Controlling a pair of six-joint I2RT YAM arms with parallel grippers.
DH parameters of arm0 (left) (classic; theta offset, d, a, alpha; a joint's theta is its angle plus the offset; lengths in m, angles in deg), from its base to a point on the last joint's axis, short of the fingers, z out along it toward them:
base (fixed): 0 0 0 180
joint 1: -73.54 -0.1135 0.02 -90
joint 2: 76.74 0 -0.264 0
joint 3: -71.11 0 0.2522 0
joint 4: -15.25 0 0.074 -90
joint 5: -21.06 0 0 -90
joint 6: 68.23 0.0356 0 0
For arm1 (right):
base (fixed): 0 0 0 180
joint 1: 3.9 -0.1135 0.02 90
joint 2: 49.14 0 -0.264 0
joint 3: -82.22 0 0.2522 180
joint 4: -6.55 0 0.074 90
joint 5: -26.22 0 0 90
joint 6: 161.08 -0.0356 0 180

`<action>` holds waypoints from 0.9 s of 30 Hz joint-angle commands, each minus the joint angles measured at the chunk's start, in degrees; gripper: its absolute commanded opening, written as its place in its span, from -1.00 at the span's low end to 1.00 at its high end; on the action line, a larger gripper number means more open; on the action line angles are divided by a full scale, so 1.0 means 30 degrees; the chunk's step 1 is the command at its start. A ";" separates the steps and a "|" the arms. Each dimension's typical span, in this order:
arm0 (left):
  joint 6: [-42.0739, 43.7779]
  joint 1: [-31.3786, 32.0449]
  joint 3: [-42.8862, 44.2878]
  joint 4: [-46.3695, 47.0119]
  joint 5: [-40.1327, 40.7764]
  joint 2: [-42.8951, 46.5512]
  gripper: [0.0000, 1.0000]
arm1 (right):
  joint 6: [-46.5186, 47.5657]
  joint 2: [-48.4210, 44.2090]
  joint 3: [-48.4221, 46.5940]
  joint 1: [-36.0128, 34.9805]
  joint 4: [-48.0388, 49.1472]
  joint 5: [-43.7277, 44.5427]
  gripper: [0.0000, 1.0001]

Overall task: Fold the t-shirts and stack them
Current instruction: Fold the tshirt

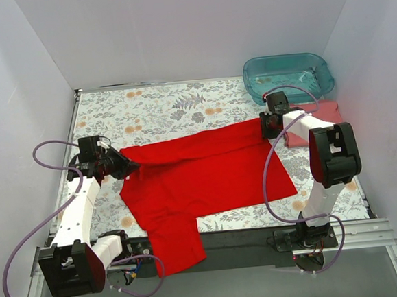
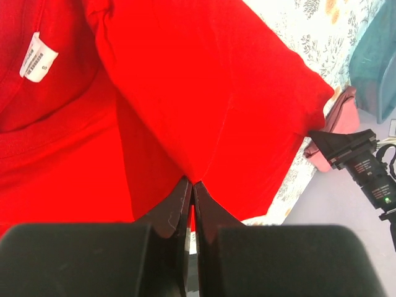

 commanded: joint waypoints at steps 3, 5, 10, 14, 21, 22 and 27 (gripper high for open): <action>0.0739 -0.0033 0.0553 0.1123 -0.0101 -0.0730 -1.00 | 0.0049 -0.1952 0.0040 -0.0583 -0.0095 0.0624 -0.13; 0.0975 -0.0004 0.1255 0.2028 0.0394 -0.1491 -1.00 | 0.0253 -0.2600 0.0011 -0.1285 0.0139 0.0832 -0.11; 0.2319 -0.0033 0.4003 0.3584 0.1656 -0.6028 -1.00 | 0.1190 -0.4038 0.0011 -0.4850 0.1190 0.1096 -0.11; 0.3113 -0.0004 0.6258 0.4640 0.2331 -0.9604 -1.00 | 0.2390 -0.3982 -0.0018 -0.8049 0.2568 0.0717 -0.10; 0.3640 0.0435 0.9105 0.5490 0.2859 -1.3797 -1.00 | 0.4179 -0.1117 -0.1978 -1.2065 0.5232 -0.1452 -0.16; 0.3758 0.0522 0.9283 0.5578 0.2975 -1.4119 -1.00 | 0.4412 -0.0761 -0.2648 -1.2678 0.5469 -0.1917 -0.17; 0.4402 0.0904 1.0015 0.5784 0.3151 -1.5936 -1.00 | 0.5117 0.1553 -0.4059 -1.4380 0.7432 -0.2476 -0.24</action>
